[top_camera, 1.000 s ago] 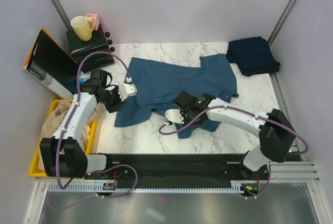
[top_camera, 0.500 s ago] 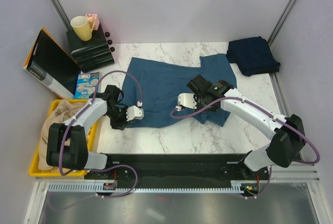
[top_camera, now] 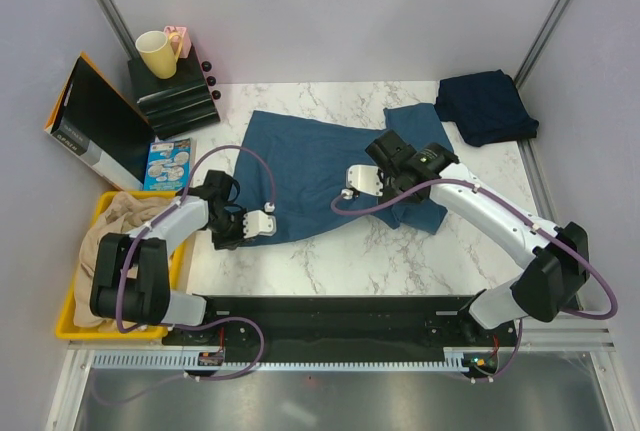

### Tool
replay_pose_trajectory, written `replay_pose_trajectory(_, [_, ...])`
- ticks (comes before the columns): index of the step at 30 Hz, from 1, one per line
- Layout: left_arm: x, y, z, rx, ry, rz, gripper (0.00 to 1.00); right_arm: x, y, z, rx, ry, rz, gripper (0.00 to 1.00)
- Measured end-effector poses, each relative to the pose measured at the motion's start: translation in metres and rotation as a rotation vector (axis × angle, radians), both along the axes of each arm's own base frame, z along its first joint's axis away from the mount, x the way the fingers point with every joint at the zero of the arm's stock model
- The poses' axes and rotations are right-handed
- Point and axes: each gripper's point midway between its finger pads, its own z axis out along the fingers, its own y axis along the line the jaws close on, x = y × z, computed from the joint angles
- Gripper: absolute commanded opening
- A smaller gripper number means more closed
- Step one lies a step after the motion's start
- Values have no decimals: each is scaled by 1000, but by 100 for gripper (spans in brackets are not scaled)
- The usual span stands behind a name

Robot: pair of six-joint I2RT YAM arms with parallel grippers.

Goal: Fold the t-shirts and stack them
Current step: Flatten the tshirt out

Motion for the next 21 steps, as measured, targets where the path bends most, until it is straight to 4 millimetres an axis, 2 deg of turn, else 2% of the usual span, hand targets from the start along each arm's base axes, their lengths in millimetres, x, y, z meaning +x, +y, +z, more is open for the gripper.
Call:
replay_pose_trajectory(1, [2,0,0,0,-5,0,26,0,0,0,-2,1,0,0])
replay_pose_trajectory(2, [3,0,0,1,-9,0,19,-1,-1,0,-5,0,-1,0])
replay_pose_trajectory(3, [4,0,-1,0,-11,0,5,-1,-2,1,-7,0,-2,0])
replay_pose_trajectory(4, [5,-1,-1,-1,-13,0,2,-1,-2,1,-8,-2,-3,0])
replay_pose_trajectory(9, [10,0,-2,3,-20,2,2,-1,-5,4,-20,-5,-6,0])
replay_pose_trajectory(15, [8,0,4,2,-26,4,2,-1,-5,17,-7,-20,-6,0])
replay_pose_trajectory(18, [7,-3,24,-19,-24,3,2,-5,-6,24,3,-14,-3,0])
replay_pose_trajectory(21, [19,-9,63,-56,-88,-10,2,-16,-9,25,12,20,0,0])
